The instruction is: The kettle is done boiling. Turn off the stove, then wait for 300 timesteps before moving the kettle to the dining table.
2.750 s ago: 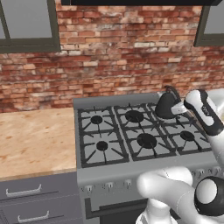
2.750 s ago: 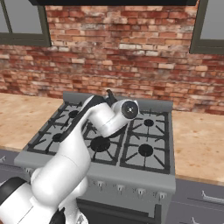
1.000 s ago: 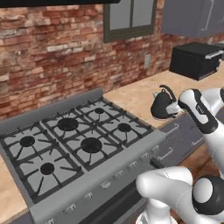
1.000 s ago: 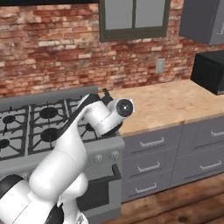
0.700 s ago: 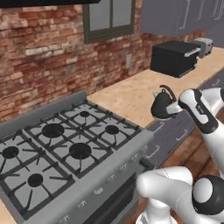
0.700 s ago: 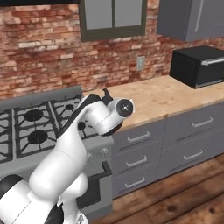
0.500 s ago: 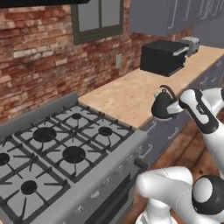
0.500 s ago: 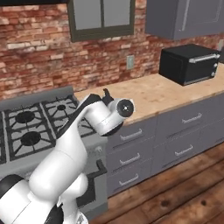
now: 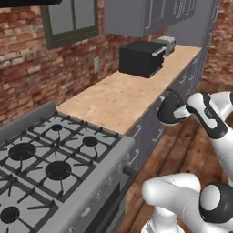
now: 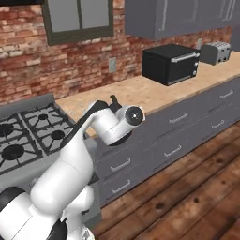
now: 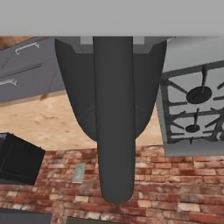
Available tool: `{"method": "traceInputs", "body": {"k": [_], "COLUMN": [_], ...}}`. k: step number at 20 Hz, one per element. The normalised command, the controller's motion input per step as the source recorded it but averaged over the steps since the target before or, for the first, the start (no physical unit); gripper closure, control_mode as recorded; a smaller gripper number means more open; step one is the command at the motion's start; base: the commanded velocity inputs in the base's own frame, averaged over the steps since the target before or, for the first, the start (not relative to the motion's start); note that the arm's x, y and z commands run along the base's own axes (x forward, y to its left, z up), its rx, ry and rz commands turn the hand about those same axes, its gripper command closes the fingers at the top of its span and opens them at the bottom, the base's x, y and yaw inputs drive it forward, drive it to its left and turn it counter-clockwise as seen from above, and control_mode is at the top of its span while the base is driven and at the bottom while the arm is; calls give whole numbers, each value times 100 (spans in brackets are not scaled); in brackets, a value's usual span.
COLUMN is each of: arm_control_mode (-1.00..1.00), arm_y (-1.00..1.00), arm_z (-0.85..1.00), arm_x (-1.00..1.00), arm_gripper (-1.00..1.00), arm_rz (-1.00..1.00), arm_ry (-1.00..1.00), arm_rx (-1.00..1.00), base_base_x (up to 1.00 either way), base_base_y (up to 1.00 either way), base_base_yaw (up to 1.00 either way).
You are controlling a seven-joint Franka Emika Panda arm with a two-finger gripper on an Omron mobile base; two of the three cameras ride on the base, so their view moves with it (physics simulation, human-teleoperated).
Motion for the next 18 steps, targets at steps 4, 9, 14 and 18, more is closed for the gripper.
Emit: {"method": "traceInputs", "body": {"k": [4, 9, 14, 18], "arm_control_mode": [100, 100, 100, 100], "arm_y": [0, 0, 0, 0], "arm_z": [0, 0, 0, 0], "arm_x": [0, 0, 0, 0], "arm_gripper": [100, 100, 100, 100], "arm_rz": [0, 0, 0, 0], "arm_ry": [0, 0, 0, 0], "arm_rx": [0, 0, 0, 0], "base_base_x": [0, 0, 0, 0], "base_base_y": [-64, -57, -51, -46], "base_base_yaw": [-44, -43, -37, -35]}}
